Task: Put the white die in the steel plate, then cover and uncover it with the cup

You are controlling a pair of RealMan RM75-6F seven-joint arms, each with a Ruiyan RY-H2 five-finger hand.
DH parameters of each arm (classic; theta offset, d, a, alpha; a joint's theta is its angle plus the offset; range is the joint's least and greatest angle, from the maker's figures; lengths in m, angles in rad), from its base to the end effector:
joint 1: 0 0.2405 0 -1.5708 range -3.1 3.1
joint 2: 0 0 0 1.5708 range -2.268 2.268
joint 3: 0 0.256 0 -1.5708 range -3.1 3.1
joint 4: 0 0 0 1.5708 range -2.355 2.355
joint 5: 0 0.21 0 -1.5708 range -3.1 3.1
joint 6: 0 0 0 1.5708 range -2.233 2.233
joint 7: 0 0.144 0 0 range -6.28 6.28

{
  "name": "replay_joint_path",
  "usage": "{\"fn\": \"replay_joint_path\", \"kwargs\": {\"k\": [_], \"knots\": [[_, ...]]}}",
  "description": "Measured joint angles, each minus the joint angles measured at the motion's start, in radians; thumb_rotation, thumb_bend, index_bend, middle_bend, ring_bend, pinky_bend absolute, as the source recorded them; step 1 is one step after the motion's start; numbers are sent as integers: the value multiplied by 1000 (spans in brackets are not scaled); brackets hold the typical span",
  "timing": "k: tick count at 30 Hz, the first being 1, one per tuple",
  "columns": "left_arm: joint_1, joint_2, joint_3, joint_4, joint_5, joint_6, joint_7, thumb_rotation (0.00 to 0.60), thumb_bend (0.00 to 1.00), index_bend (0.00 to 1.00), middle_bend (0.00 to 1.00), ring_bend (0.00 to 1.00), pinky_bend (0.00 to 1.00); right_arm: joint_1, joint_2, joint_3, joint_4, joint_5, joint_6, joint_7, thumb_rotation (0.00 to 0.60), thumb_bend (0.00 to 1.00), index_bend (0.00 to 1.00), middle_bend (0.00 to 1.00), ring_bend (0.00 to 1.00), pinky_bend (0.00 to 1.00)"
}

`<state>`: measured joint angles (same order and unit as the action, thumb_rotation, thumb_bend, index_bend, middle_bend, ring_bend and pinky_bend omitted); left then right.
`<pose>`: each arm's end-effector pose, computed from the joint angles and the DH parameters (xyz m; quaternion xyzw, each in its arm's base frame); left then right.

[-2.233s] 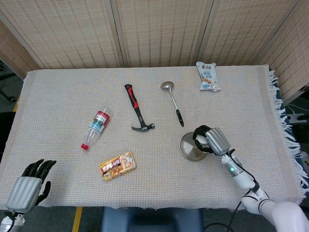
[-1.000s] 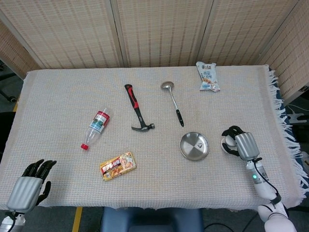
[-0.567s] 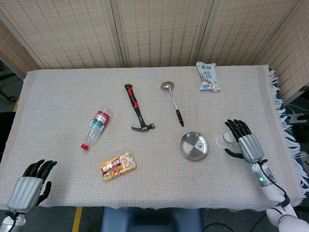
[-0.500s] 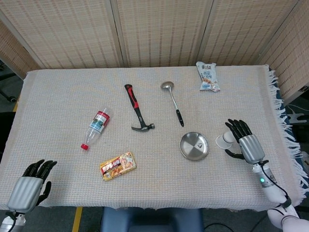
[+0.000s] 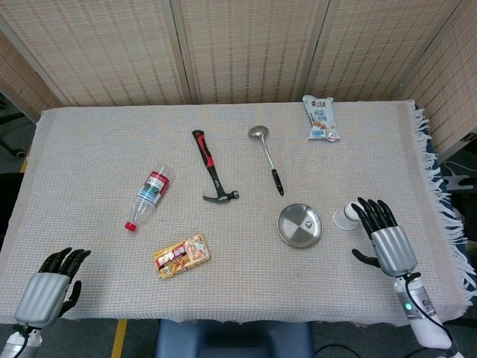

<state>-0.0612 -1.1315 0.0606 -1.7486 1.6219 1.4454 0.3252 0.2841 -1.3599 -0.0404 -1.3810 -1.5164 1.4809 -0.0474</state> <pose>-0.2787 0.1462 0.1198 -0.6889 -0.3456 -0.3151 0.5538 -0.2941 -0.2258 0.0864 0.6633 -0.3323 0.4083 0.5319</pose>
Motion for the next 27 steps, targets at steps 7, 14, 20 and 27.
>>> {"fn": "replay_joint_path", "kwargs": {"k": [7, 14, 20, 27], "knots": [[-1, -1, -1, 3, -5, -1, -8, 600, 580, 142, 147, 101, 184, -33, 126, 5, -252, 157, -101, -382, 600, 46, 0, 0, 0, 0], [-2, 0, 1, 0, 3, 4, -4, 600, 580, 142, 147, 101, 184, -42, 142, 16, -272, 179, -157, -386, 600, 67, 0, 0, 0, 0], [-1, -2, 1, 0, 4, 5, 0, 600, 580, 142, 146, 101, 184, -50, 136, 19, -254, 139, -150, -331, 600, 128, 0, 0, 0, 0], [-2, -3, 1, 1, 6, 5, 1, 600, 580, 143, 146, 101, 184, -56, 139, 20, -245, 118, -158, -313, 600, 149, 0, 0, 0, 0]]}}
